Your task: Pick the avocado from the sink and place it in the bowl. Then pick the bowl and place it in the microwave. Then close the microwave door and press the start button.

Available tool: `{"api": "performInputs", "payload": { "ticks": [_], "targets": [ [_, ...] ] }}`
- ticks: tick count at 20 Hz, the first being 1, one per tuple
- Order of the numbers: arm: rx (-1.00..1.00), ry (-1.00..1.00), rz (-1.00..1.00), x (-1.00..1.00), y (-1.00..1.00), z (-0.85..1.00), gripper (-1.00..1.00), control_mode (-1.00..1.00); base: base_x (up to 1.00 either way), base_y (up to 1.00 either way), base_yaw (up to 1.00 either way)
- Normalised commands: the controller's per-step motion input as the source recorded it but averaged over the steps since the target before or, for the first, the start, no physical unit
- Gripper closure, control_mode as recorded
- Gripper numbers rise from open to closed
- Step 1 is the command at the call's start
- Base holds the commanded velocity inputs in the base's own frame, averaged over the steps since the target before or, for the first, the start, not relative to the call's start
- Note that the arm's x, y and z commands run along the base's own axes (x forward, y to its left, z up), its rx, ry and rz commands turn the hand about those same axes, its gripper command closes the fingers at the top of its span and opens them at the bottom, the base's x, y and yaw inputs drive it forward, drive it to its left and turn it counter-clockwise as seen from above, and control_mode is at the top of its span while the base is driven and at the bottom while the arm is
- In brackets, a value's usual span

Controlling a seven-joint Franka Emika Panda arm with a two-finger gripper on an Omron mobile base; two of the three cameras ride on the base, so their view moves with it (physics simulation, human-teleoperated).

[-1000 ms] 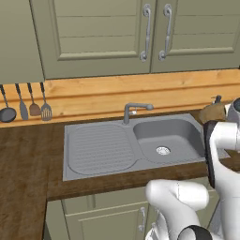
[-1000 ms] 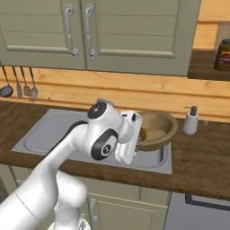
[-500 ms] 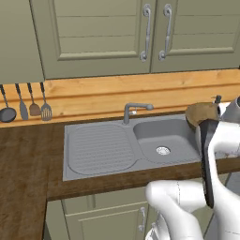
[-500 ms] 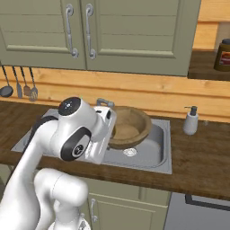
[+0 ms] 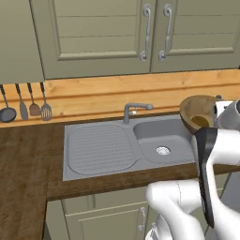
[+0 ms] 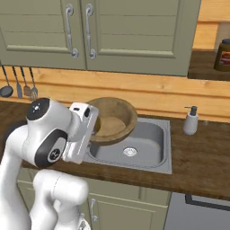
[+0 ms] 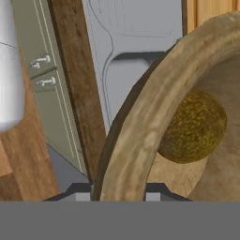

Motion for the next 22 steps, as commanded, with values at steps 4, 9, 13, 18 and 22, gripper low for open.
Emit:
{"api": "performInputs", "payload": {
  "ticks": [4,9,13,18,22],
  "targets": [
    [0.10,-0.01,0.01,-0.27,0.63,0.06,1.00,-1.00,0.00,0.00,0.00],
    [0.00,0.00,0.00,0.00,0.00,0.00,1.00,1.00,-0.23,0.38,0.02],
    [0.00,0.00,0.00,0.00,0.00,0.00,1.00,1.00,-0.70,0.00,-0.01],
    [0.00,0.00,0.00,0.00,0.00,0.00,1.00,1.00,-1.00,-0.01,-0.04],
    [0.00,0.00,0.00,0.00,0.00,0.00,1.00,1.00,-0.96,0.00,-0.03]
  ]
}}
